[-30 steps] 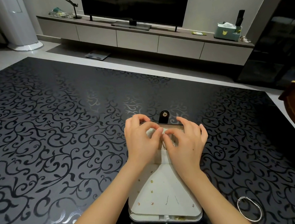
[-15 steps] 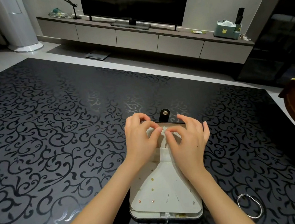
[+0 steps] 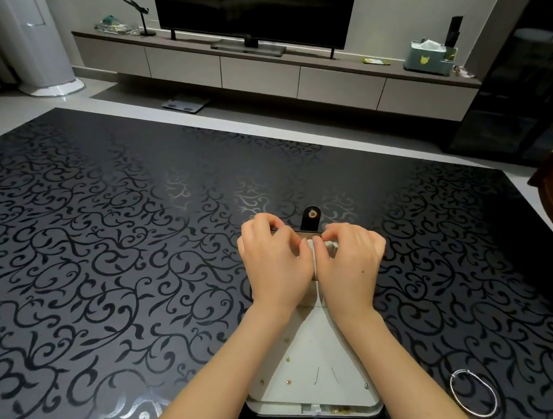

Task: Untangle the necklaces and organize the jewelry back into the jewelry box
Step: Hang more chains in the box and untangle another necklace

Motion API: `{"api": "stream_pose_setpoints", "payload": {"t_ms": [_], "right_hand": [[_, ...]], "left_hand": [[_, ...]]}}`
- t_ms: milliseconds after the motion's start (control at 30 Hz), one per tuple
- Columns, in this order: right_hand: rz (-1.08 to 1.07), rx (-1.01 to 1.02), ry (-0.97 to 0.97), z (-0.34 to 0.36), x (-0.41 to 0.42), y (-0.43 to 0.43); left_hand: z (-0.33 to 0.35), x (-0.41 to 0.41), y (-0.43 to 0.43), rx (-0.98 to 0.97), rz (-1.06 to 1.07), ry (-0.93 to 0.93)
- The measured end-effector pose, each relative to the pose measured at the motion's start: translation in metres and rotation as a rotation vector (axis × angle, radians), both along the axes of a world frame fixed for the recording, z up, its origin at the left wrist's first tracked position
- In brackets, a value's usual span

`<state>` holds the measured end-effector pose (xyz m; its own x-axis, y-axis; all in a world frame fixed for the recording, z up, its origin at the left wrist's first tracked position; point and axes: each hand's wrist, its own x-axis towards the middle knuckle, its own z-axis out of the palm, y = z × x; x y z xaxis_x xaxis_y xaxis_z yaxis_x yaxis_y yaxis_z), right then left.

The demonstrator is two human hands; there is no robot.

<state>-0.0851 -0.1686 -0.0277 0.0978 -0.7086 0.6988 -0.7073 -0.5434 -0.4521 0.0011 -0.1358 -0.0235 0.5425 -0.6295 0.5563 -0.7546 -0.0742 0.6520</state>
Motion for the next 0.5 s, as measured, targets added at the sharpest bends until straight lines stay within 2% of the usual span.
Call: {"api": "stream_pose_setpoints", "payload": {"t_ms": [167,300,400,500], "right_hand": [[0.008,0.138,0.001,0.002,0.001,-0.001],[0.05,0.255,-0.043,0.005,0.001,-0.004],[0.132,0.38,-0.068,0.007,-0.004,-0.006],[0.25,0.478,0.006,0.012,-0.013,-0.008]], "left_hand": [[-0.004,0.004,0.0,0.067,0.004,-0.009],[-0.002,0.003,-0.002,0.136,-0.01,0.053],[-0.001,0.007,-0.001,0.226,-0.095,0.062],[-0.005,0.018,0.003,0.307,-0.208,0.004]]}}
